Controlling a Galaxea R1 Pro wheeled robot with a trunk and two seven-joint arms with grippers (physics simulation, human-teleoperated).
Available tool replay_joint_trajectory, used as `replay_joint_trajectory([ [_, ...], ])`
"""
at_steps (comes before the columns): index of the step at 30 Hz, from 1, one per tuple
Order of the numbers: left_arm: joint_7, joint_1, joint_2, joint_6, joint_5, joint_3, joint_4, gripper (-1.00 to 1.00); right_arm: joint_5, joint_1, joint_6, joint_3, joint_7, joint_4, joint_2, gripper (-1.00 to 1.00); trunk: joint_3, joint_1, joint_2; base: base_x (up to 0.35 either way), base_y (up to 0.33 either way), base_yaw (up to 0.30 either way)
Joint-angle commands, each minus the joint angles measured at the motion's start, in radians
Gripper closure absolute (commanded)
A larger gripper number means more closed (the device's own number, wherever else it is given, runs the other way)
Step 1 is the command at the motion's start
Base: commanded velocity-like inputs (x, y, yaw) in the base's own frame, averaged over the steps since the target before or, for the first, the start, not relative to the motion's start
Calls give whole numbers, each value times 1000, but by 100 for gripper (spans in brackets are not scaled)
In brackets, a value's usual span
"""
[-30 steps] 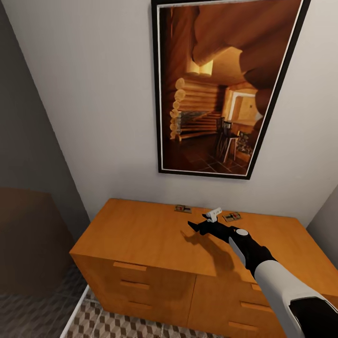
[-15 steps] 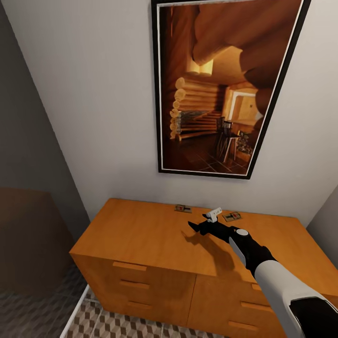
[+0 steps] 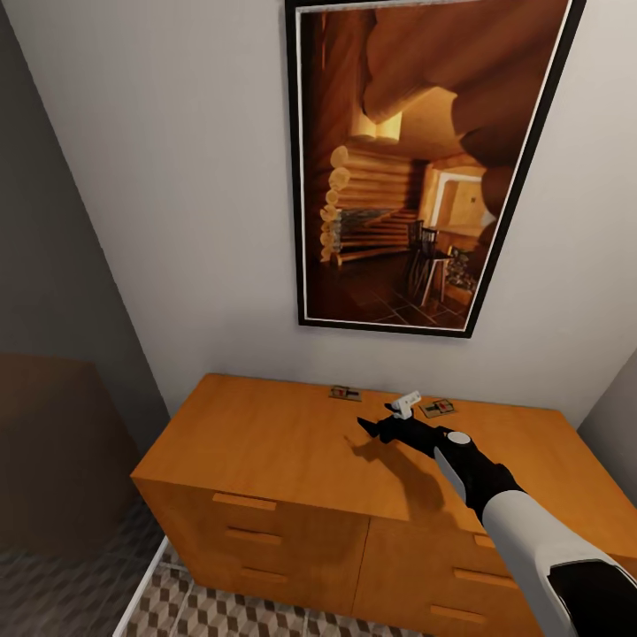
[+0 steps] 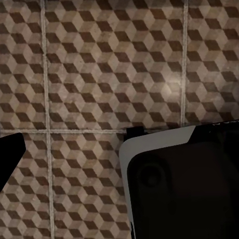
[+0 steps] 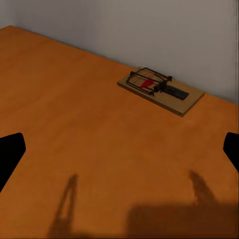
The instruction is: Take the four mousetraps from the cabinet in the bathroom and place them on the bathroom floor. Make sure all four end up on the same floor surface, and ensure that at least two of them are either under or directly next to the same bathroom sink.
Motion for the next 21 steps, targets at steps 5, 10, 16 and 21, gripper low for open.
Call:
replay_joint_trajectory([
  [5, -4, -2, -1, -6, 10, -8, 4, -100, -5, -1, -3, 8, -27, 1, -3, -100, -2, 1, -2, 0, 0, 0],
  [10, -4, -2, -1, -6, 10, -8, 4, -100, 6, -1, -3, 9, -35, 1, -3, -100, -2, 1, -2, 0, 0, 0],
  [16, -4, -2, -1, -6, 10, -8, 8, -100, 17, -1, -3, 9, -37, 1, -3, -100, -2, 1, -2, 0, 0, 0],
  [21, -4, -2, -1, -6, 10, -8, 10, -100, 20, -1, -3, 9, -37, 1, -2, -100, -2, 1, -2, 0, 0, 0],
])
